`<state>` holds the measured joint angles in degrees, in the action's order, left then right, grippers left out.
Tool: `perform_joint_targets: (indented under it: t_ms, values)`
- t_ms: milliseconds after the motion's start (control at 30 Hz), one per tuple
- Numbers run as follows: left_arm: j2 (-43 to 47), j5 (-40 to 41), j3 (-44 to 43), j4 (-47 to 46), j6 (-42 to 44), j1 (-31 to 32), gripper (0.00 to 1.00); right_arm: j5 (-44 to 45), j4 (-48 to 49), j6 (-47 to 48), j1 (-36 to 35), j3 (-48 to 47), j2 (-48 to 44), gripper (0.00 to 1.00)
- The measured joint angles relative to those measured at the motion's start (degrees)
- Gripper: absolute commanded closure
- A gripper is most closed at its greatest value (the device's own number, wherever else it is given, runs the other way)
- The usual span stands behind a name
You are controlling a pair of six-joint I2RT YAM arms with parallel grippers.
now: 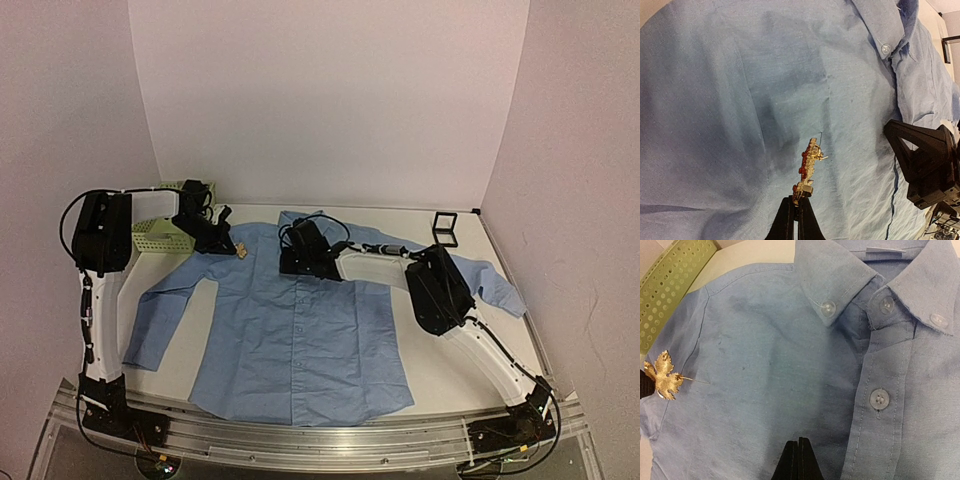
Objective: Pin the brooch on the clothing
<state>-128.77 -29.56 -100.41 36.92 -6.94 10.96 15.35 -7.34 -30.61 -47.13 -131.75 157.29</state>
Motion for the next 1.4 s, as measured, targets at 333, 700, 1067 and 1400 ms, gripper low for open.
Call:
perform_joint_targets:
  t_ms: [333, 700, 1067, 1400]
  values:
    - [-2.1, -2.9, 0.6, -1.3, -2.3, 0.0, 1.0, -3.7, 1.2, -4.5, 0.7, 2.4, -1.2, 1.0]
    - [-3.1, -6.7, 0.6, -1.4, -4.7, -0.3, 1.0, -5.9, 1.6, -6.5, 0.8, 2.5, -1.2, 0.83]
    - [-4.0, -9.0, 0.6, -1.4, -5.6, -1.7, 1.0, -5.4, 1.9, -1.2, 0.8, 2.5, -4.8, 0.8]
    - [-4.7, -12.0, 0.8, -2.3, -7.4, -2.7, 1.0, -17.2, 10.6, -14.1, 0.7, 1.5, -3.7, 1.0]
